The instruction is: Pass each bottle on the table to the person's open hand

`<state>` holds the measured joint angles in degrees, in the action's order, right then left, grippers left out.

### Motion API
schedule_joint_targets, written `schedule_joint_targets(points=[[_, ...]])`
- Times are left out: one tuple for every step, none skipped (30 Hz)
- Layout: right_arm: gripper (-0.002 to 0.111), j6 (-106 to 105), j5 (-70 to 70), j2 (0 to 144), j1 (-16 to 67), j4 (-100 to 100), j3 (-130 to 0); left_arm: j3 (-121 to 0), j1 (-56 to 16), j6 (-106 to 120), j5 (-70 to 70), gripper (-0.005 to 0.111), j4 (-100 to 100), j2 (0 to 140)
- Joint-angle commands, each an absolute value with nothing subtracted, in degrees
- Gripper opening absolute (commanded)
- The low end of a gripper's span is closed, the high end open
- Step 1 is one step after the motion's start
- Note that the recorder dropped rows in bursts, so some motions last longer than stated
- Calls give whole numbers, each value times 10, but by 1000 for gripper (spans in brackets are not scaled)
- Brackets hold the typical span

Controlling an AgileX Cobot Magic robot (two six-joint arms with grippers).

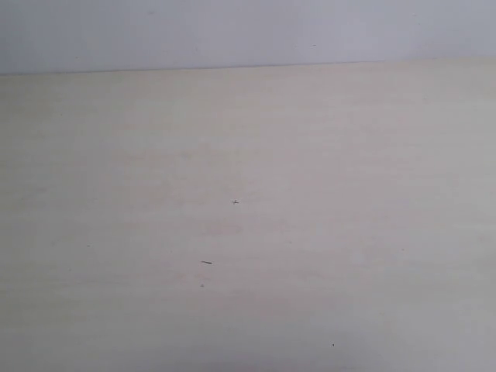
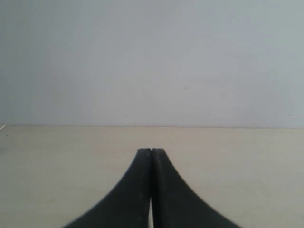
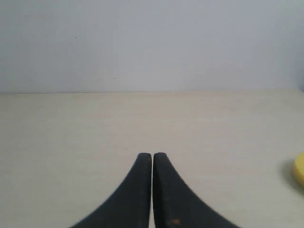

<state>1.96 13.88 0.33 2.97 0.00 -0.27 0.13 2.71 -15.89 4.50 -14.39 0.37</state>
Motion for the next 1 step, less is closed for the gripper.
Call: schedule_joint_targets(points=[[2,16,137,0,27,0,0,0,28,-163,44,0,-142,0]])
